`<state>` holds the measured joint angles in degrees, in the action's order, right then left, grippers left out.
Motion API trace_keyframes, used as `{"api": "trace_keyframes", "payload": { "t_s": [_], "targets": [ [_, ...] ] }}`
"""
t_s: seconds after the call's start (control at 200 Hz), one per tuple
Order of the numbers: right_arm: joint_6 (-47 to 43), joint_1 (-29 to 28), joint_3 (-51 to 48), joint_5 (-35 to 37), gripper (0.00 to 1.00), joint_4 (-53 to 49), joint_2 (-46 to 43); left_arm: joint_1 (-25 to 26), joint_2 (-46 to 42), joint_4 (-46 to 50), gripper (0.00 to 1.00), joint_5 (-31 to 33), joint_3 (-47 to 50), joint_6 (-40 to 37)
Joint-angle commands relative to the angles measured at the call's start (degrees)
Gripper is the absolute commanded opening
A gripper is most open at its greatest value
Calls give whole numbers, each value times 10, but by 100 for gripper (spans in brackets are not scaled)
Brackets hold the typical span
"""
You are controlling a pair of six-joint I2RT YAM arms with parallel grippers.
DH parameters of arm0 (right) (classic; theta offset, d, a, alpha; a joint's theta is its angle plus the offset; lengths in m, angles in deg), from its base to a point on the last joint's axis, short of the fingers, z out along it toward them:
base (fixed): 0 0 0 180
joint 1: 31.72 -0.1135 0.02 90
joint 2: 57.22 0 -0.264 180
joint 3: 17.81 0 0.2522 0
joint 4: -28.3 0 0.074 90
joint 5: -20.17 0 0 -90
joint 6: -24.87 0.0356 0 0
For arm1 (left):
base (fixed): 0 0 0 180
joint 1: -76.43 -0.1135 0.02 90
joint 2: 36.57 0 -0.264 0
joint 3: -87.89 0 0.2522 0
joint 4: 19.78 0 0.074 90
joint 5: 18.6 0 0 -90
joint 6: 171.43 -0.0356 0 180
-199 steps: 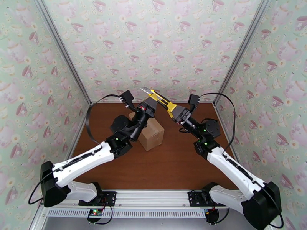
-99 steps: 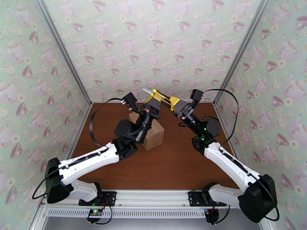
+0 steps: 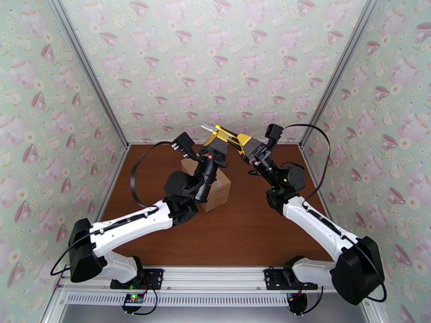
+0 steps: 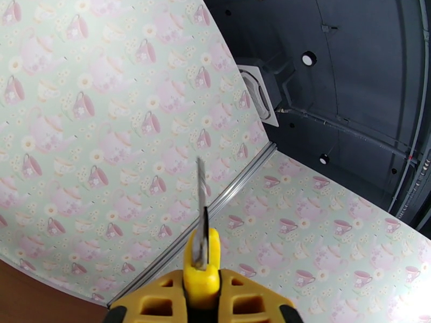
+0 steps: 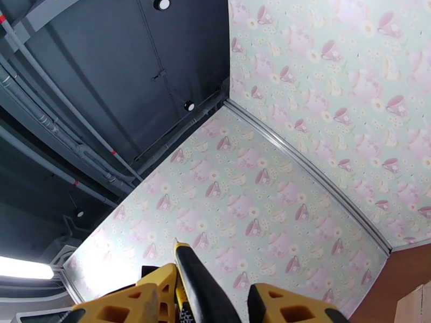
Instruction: Unpack the express box
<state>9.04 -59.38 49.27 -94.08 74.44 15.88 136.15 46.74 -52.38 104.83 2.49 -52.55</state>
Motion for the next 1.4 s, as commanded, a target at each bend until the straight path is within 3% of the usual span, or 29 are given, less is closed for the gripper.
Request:
{"api": "trace_keyframes", "payload": {
  "t_s": [0.0,0.125,0.27,0.421,0.481,0.551,0.606,0.696,0.831,1.007,1.077,1.162,1.282,1.397],
  "targets": [
    [9,0,22,-3,34,24,0,2,4,-16,0,20,-17,-18],
    [9,0,25,-6,21,18,0,1,6,-15,0,22,-18,-19],
    [5,0,27,-8,0,11,-1,1,9,-15,0,24,-18,-19],
    [-12,0,33,-8,0,-20,-7,1,4,3,0,30,-18,-11],
    [-24,1,34,-5,0,-44,-11,1,-4,26,29,34,-17,-3],
    [-46,0,37,1,0,-90,-20,1,-16,44,43,34,-9,2],
    [-71,0,41,11,0,-141,-31,1,-30,63,60,35,3,11],
    [-110,0,45,34,0,-211,-49,-1,-57,112,77,38,25,36],
    [-159,0,57,78,0,-303,-67,-5,-105,196,80,30,60,64],
    [-240,0,95,151,0,-448,-78,-23,-178,413,78,38,80,98],
    [-283,0,118,192,0,-511,-77,-66,-197,501,78,13,77,117],
    [-325,4,147,229,0,-583,-69,-157,-201,584,76,-60,71,139],
    [-360,13,167,221,0,-615,-57,-298,-162,612,68,-186,62,129],
    [-387,15,178,207,0,-634,-48,-384,-92,602,68,-248,44,123]
  ]
}}
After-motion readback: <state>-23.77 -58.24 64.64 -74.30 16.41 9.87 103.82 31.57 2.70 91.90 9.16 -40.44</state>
